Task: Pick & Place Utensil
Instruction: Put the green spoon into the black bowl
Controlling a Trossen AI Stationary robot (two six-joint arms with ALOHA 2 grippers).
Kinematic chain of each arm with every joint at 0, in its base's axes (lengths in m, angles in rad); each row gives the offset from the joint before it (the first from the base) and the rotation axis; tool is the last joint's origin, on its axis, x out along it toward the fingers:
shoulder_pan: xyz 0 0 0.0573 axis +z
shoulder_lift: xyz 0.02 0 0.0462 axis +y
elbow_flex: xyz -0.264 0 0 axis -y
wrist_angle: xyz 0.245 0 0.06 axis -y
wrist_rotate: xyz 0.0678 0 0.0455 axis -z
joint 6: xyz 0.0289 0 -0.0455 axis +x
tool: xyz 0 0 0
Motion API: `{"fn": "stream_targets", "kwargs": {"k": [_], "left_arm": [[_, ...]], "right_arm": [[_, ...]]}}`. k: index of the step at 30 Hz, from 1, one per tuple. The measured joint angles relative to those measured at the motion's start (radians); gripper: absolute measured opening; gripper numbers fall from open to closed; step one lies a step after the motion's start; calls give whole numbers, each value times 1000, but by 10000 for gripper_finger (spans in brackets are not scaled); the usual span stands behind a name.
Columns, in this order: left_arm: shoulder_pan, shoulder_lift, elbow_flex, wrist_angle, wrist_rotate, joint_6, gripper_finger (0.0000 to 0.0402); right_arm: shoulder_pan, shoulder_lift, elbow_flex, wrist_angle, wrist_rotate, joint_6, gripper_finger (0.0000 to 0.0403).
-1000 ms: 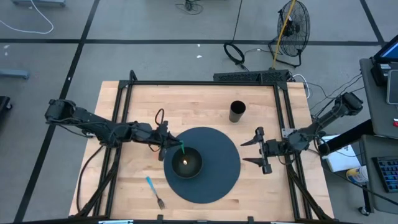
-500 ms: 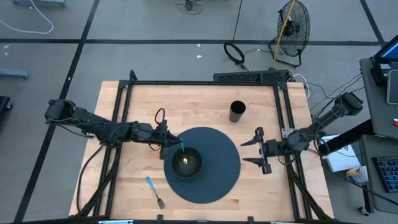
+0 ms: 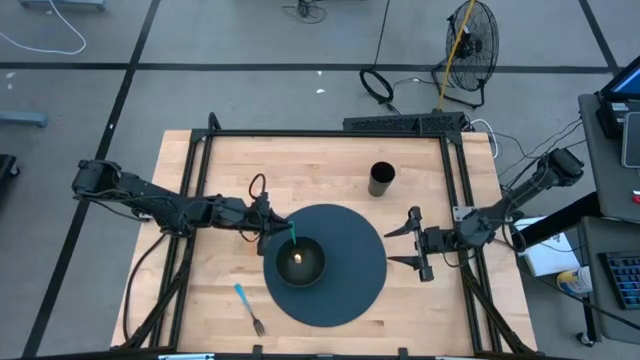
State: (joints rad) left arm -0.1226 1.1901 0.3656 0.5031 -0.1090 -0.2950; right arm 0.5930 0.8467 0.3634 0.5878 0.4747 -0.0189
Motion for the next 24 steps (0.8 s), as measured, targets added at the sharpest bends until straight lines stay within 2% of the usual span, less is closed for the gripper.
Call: {"fn": "stream_targets", "kwargs": {"k": [4, 8, 24], "left_arm": [[0, 2, 0, -15, -38, -2, 60], [0, 2, 0, -16, -49, -4, 82], [0, 1, 0, -15, -50, -3, 88]], "right_arm": [[0, 0, 0, 0, 0, 0, 251], [0, 0, 0, 0, 0, 0, 251], [0, 0, 0, -1, -3, 7, 251]]}}
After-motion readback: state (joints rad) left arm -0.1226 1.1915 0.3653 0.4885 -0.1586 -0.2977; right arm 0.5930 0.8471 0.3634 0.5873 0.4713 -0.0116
